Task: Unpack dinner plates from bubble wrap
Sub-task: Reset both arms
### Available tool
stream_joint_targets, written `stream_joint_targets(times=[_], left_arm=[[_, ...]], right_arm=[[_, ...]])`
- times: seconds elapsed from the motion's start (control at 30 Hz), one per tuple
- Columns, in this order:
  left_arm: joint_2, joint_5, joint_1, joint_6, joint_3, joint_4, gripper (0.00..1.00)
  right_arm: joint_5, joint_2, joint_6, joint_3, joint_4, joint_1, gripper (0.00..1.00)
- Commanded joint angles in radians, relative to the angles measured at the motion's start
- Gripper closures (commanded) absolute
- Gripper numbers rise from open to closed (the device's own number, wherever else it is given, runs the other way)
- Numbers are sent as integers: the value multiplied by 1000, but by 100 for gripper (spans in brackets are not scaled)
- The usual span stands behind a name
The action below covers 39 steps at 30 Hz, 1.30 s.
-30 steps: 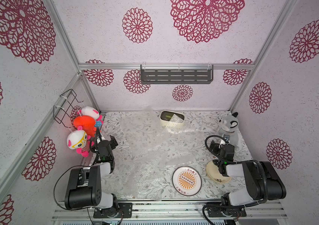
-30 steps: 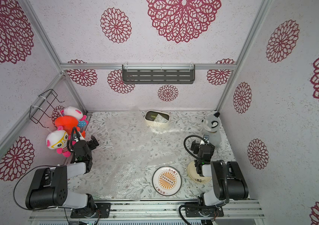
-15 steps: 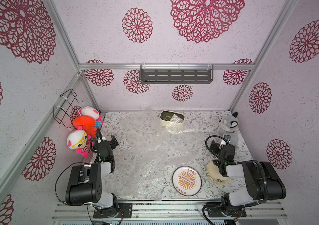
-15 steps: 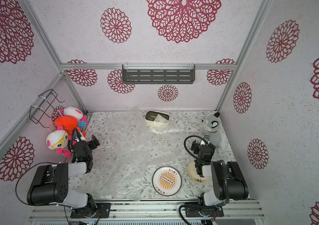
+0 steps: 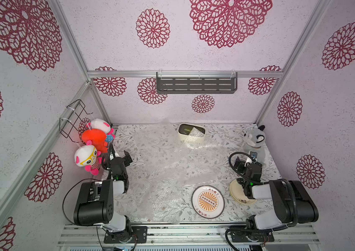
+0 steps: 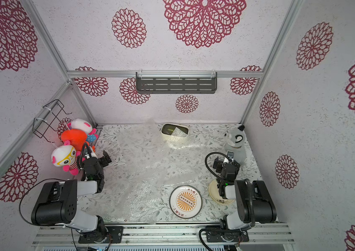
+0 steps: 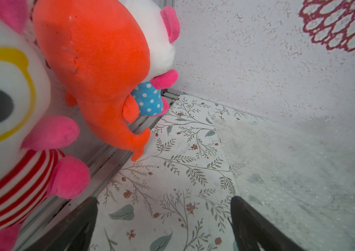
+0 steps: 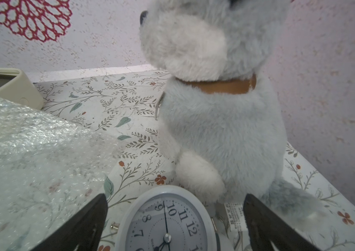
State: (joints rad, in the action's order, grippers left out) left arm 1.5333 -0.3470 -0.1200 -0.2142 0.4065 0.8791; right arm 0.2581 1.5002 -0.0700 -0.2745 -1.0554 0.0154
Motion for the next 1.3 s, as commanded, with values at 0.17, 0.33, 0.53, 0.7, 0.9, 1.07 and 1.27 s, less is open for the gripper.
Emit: stream_joint_targets(times=[0.17,0.33,0.53,0.7,0.9,1.07,1.27], left_arm=[[15,-18,11,31,-11,42,2],[15,-20,11,32,-10,43,2],[15,-20,11,32,-11,43,2],[15,-20,12,32,-12,43,2],[16,-20,11,32,-10,43,2],[16,-21,11,32,-11,44,2],[16,-21,12,32,-11,43,2]], right_arm=[[10,-8,-1,20,-97,-8,1],[13,-6,-2,27,-111,-6,1],[17,3,-3,39,-140,-6,1],[19,14,-4,47,-167,-6,1],[9,23,-1,49,-179,-7,1],[1,26,2,50,-184,-6,1],[-35,28,13,49,-185,-7,1]])
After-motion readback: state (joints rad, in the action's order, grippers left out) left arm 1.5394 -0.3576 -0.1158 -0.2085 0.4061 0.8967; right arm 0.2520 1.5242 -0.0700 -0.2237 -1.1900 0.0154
